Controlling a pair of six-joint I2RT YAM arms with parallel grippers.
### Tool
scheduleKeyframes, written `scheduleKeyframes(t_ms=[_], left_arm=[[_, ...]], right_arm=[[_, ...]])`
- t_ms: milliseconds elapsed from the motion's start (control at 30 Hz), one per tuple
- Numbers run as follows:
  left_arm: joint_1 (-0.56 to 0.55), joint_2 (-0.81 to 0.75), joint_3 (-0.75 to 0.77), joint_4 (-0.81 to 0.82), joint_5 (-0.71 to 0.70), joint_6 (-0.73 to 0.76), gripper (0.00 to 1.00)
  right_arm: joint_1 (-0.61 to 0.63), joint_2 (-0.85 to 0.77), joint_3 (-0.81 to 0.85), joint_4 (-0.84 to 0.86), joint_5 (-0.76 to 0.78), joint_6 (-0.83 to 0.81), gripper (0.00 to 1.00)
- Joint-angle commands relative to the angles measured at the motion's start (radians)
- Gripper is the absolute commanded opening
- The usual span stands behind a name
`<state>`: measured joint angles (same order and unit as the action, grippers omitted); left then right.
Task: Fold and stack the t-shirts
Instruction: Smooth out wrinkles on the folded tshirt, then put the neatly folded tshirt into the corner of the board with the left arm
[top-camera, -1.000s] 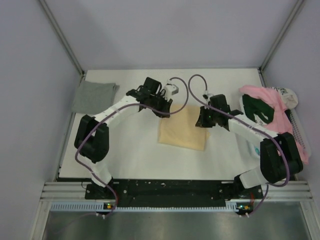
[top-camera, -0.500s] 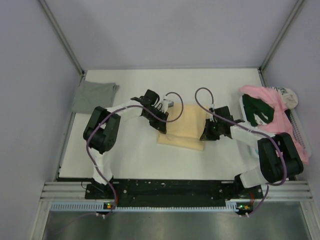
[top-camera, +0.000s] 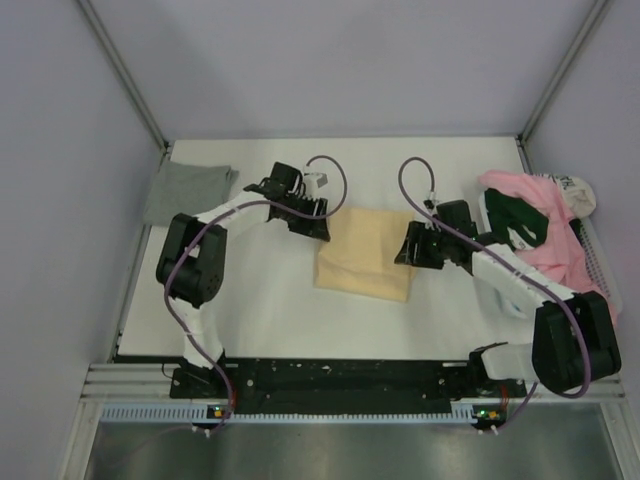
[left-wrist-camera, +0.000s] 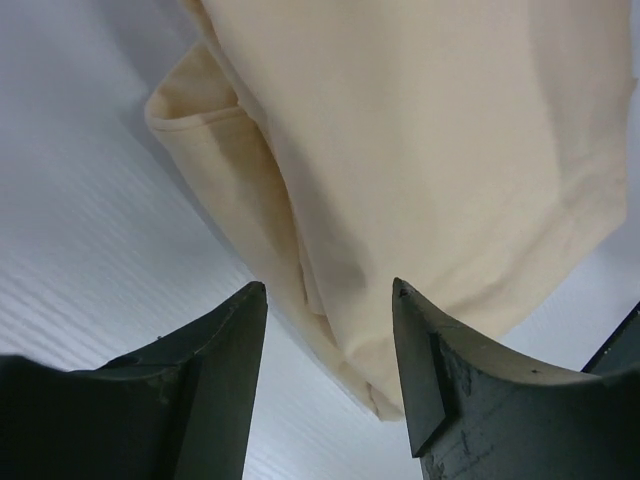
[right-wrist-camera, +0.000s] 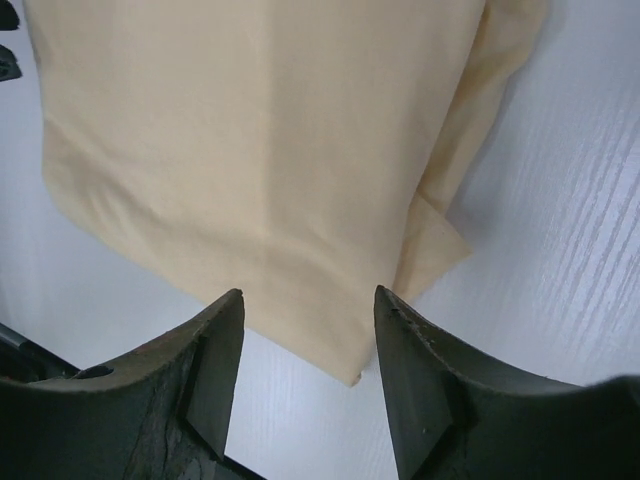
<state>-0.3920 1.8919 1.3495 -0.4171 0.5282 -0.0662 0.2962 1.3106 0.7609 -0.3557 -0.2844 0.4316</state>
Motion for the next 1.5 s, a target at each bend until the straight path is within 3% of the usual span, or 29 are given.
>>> scheduleKeyframes(t_ms=[0,200,267,367,400,500,567,667,833,1000,1200,1467], left_arm=[[-0.008,0.116,0.034,0.006,0.038,-0.089,0.58],[-0.01,0.243,0.126,-0.046,0.088,-0.115,0.56],[-0.008,0.268,0.135,-0.049,0.131,-0.127,0.43],[-0.005,0.271,0.142,-0.042,0.222,-0.132,0.04],[0.004,0.26,0.146,-0.043,0.242,-0.129,0.0],[0.051,0.202,0.151,-0.063,0.26,-0.084,0.0],[0.09,0.164,0.158,-0.103,0.247,-0.005,0.0],[0.154,0.144,0.226,-0.294,0.221,0.193,0.0],[0.3,0.111,0.302,-0.438,0.095,0.412,0.0],[0.413,0.185,0.519,-0.65,-0.088,0.577,0.0],[0.487,0.19,0.661,-0.615,-0.282,0.589,0.0],[0.505,0.217,0.812,-0.532,-0.571,0.651,0.0]], right_arm=[[-0.019,-0.036,0.031,-0.037,0.04,-0.025,0.55],[-0.023,-0.066,0.02,-0.052,0.054,-0.036,0.56],[-0.023,-0.082,0.021,-0.055,0.062,-0.042,0.56],[-0.029,-0.105,0.025,-0.071,0.079,-0.051,0.57],[-0.032,-0.117,0.028,-0.077,0.083,-0.053,0.59],[-0.042,-0.151,0.026,-0.091,0.105,-0.06,0.86],[-0.045,-0.172,0.023,-0.101,0.138,-0.077,0.99],[-0.048,-0.189,0.02,-0.123,0.183,-0.097,0.99],[-0.051,-0.188,0.008,-0.135,0.2,-0.119,0.99],[-0.049,-0.169,0.014,-0.149,0.197,-0.136,0.99],[-0.049,-0.159,0.009,-0.155,0.209,-0.154,0.99],[-0.049,-0.157,0.003,-0.163,0.229,-0.166,0.99]])
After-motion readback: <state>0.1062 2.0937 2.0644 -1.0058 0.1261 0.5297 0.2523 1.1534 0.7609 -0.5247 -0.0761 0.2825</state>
